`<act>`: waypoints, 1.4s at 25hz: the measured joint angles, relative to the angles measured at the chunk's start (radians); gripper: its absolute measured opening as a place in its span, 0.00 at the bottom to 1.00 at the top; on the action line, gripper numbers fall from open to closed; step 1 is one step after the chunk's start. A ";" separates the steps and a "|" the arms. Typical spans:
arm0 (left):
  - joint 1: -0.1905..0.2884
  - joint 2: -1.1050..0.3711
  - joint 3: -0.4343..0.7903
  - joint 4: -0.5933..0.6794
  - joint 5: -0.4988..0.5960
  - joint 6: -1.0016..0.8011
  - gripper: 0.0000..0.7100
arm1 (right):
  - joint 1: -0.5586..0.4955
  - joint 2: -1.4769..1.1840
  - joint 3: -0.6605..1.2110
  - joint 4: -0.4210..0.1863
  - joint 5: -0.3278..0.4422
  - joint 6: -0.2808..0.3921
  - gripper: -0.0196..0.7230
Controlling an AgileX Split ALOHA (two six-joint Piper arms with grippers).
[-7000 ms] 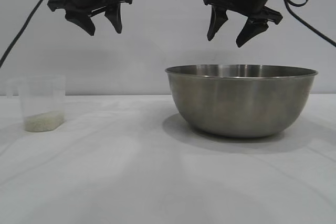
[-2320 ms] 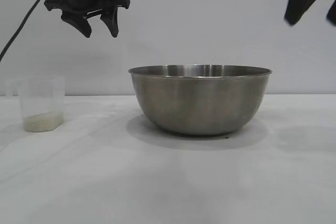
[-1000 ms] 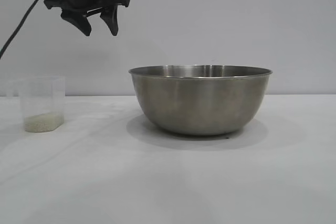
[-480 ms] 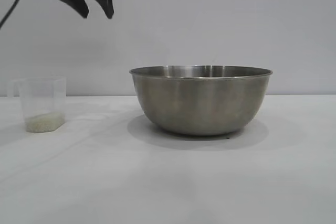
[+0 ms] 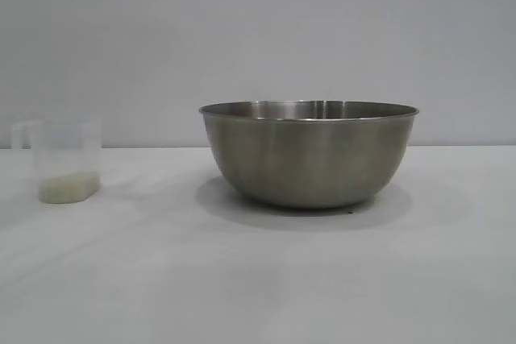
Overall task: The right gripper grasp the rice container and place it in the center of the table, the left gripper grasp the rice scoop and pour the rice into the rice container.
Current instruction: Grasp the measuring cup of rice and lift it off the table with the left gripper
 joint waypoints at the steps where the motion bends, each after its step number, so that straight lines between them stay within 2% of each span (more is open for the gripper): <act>1: 0.011 -0.004 0.036 -0.007 -0.040 0.000 0.50 | 0.000 0.000 0.000 0.002 0.000 0.000 0.67; 3: 0.019 -0.004 0.099 -0.019 -0.105 0.016 0.50 | 0.000 0.000 0.000 0.002 0.000 0.000 0.67; 4: 0.022 -0.004 0.132 -0.028 -0.130 0.032 0.50 | 0.000 0.000 0.000 0.002 0.000 0.000 0.60; 5: 0.022 -0.004 0.167 -0.047 -0.161 0.055 0.50 | 0.000 0.000 0.000 0.002 0.000 0.000 0.63; 7: 0.022 -0.004 0.228 -0.098 -0.212 0.098 0.50 | 0.000 0.000 0.000 0.004 0.000 0.000 0.54; 9: 0.023 -0.004 0.293 -0.168 -0.261 0.139 0.50 | 0.000 0.000 0.000 0.004 0.000 0.000 0.55; 10: 0.023 -0.004 0.318 -0.196 -0.287 0.158 0.50 | 0.000 0.000 0.000 0.004 0.000 0.000 0.48; 12: 0.023 -0.002 0.370 -0.239 -0.352 0.178 0.50 | 0.000 0.000 0.000 0.004 0.000 0.000 0.48; 14: 0.023 0.023 0.402 -0.255 -0.427 0.189 0.50 | 0.000 0.000 0.000 0.004 0.000 0.000 0.35; 15: 0.023 0.045 0.413 -0.259 -0.460 0.192 0.58 | 0.000 0.000 0.000 0.004 0.000 0.000 0.32; 16: 0.023 0.071 0.420 -0.261 -0.485 0.196 0.62 | 0.000 0.000 0.000 0.004 0.000 0.000 0.28; 19: 0.023 0.163 0.426 -0.277 -0.550 0.195 0.59 | 0.000 0.000 0.000 0.004 0.000 0.000 0.16; 20: 0.023 0.193 0.426 -0.280 -0.565 0.197 0.59 | 0.000 0.000 0.000 0.004 0.000 0.000 0.13; 21: 0.023 0.231 0.426 -0.284 -0.571 0.197 0.65 | 0.000 0.000 0.000 0.004 0.000 0.000 0.14; 22: 0.023 0.266 0.426 -0.287 -0.573 0.197 0.63 | 0.000 0.000 0.000 0.004 0.000 0.000 0.14; 23: 0.023 0.299 0.426 -0.293 -0.573 0.197 0.63 | 0.000 0.000 0.000 0.004 0.000 0.000 0.08; 27: 0.023 0.397 0.422 -0.303 -0.575 0.199 0.63 | 0.000 0.000 0.000 0.004 0.000 0.000 0.10; 28: 0.023 0.416 0.418 -0.303 -0.575 0.199 0.63 | 0.000 0.000 0.000 0.004 0.000 0.000 0.03; 35: 0.023 0.475 0.385 -0.365 -0.575 0.199 0.63 | 0.000 0.000 0.000 0.004 0.000 0.000 0.03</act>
